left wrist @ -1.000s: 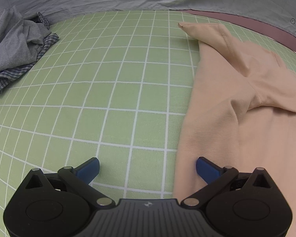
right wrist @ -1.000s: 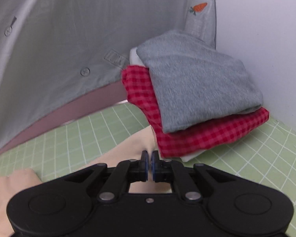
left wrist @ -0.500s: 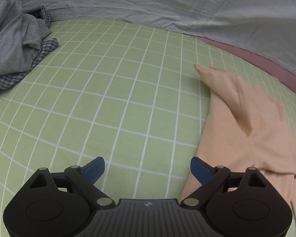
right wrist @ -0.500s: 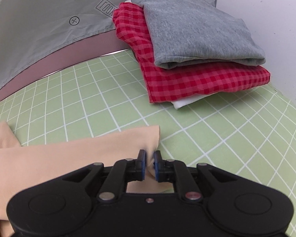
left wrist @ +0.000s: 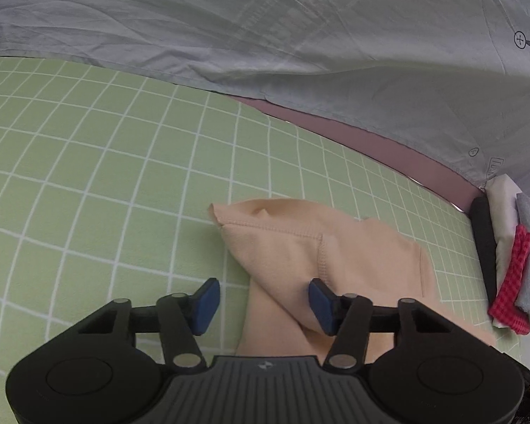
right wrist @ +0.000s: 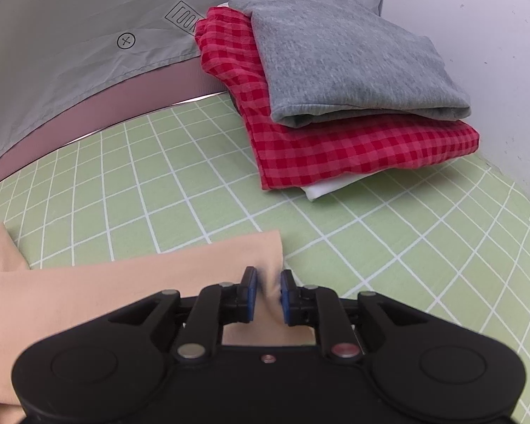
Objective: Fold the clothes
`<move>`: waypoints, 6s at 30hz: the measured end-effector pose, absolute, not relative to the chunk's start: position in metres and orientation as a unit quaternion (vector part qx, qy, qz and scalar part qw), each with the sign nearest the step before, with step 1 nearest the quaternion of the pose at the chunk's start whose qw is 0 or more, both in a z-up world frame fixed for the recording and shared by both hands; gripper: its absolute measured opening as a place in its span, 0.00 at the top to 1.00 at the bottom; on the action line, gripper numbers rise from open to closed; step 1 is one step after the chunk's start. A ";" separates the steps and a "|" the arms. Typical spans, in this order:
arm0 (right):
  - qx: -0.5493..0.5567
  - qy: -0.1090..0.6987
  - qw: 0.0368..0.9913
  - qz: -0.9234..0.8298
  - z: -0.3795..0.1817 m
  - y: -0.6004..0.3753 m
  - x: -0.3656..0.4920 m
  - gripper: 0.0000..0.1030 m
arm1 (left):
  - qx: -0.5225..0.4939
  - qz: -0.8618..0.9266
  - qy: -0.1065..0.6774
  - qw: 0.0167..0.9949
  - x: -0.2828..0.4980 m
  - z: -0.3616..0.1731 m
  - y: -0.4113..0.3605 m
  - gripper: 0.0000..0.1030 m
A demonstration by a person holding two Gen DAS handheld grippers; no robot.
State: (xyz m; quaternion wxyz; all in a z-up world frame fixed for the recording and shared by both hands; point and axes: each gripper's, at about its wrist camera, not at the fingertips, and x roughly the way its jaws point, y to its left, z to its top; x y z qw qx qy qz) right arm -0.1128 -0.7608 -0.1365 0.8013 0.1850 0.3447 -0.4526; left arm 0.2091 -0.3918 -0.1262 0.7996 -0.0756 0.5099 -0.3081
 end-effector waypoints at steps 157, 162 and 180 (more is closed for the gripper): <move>0.192 0.338 0.818 -0.424 -0.123 -0.764 -0.087 0.93 | 0.101 -0.194 0.453 0.864 0.244 -0.168 -0.452 0.07; 0.179 0.271 0.814 -0.481 -0.085 -0.755 -0.110 0.93 | 0.100 -0.189 0.449 0.868 0.247 -0.169 -0.451 0.04; 0.182 0.314 0.793 -0.490 -0.101 -0.737 -0.125 0.93 | 0.063 -0.191 0.455 0.868 0.228 -0.137 -0.429 0.01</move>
